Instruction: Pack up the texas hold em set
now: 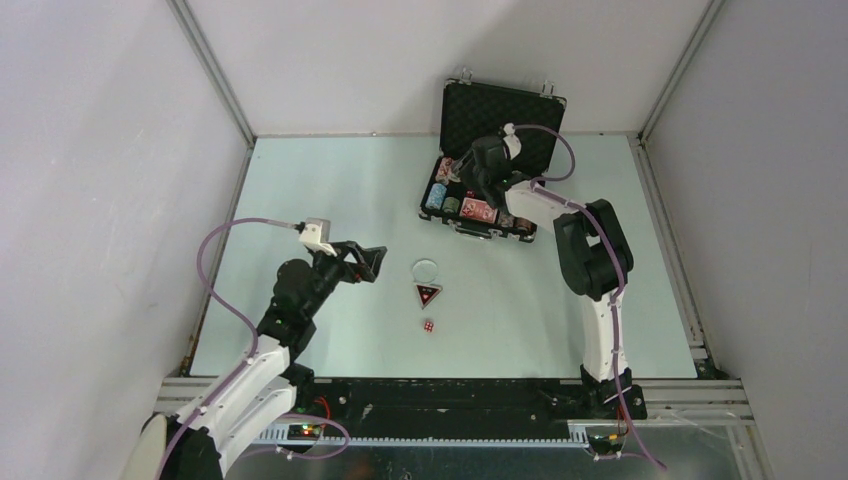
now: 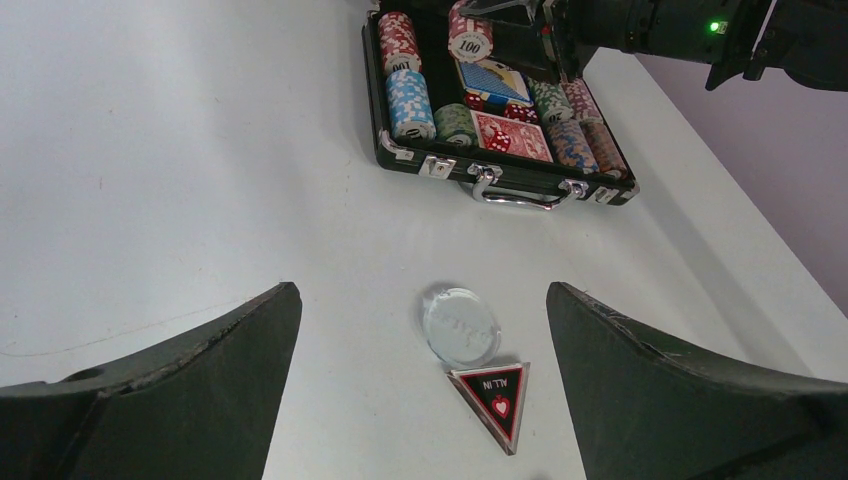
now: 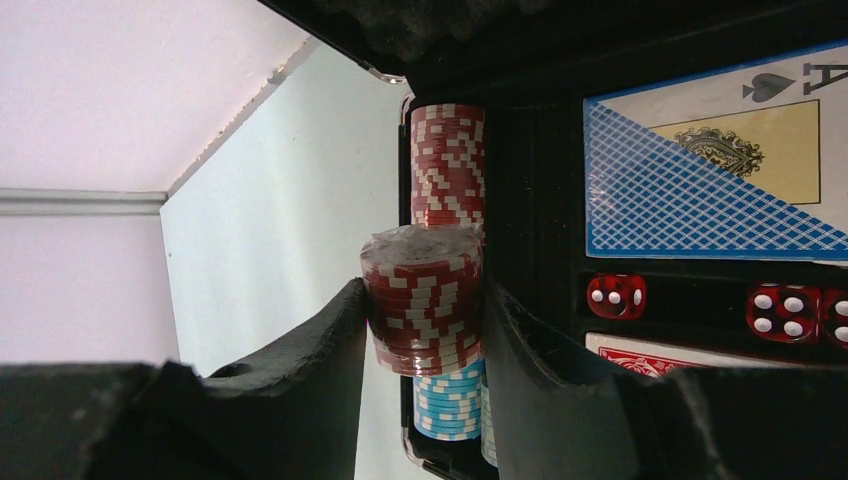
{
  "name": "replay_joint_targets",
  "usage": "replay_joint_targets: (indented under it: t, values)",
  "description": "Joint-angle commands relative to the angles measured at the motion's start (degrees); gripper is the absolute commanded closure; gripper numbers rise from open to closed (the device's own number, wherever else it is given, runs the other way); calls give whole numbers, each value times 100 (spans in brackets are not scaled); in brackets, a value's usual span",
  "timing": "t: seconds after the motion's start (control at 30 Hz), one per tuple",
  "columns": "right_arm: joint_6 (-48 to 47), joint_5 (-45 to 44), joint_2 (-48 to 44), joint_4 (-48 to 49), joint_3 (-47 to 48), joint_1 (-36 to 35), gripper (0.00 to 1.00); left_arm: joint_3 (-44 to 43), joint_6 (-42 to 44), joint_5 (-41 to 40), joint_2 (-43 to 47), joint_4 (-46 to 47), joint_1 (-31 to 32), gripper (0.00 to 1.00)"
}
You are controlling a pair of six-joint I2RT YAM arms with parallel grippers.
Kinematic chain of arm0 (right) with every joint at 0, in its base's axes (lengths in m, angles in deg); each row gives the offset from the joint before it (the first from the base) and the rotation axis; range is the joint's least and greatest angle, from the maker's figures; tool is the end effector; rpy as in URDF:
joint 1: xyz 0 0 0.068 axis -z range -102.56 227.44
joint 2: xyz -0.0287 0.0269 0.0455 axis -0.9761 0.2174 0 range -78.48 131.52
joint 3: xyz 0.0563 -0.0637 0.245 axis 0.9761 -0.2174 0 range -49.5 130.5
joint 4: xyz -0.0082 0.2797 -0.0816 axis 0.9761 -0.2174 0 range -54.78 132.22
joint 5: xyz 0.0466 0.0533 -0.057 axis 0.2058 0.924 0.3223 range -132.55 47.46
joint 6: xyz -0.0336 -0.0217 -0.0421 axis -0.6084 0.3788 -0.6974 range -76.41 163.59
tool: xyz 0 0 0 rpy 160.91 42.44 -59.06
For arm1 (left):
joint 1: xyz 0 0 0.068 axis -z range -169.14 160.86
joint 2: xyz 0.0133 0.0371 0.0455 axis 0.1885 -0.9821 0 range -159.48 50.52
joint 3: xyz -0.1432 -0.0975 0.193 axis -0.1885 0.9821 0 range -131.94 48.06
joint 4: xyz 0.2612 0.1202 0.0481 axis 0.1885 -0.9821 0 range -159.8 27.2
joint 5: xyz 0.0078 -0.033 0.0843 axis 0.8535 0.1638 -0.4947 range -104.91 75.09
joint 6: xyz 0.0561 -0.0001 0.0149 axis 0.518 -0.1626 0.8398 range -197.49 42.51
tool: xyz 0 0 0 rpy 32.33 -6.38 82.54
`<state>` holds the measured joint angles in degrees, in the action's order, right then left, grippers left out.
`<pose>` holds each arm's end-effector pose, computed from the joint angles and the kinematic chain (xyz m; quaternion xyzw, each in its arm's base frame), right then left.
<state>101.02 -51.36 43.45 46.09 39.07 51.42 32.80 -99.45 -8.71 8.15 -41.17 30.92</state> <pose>0.4671 0.2209 0.1669 0.2704 0.8186 0.2848 0.4191 0.2088 -0.0809 0.1983 0.0241 0.7395 -0.2781 0.6126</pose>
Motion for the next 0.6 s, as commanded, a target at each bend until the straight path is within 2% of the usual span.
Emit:
replay_joint_targets:
  t: [0.0, 0.13, 0.43, 0.57]
  values:
    - [229, -245, 7, 203, -15, -16, 68, -23, 101, -27, -4, 94, -10, 0]
    - [220, -106, 61, 219, -64, -16, 61, -30, 89, 18, -46, 108, -10, 0]
    - [239, 86, 94, 93, -77, -9, 28, -39, 104, 1, -11, 48, -10, 0]
    - [212, 129, -30, 59, -121, -15, 27, -51, 107, 0, -11, 27, -14, 0]
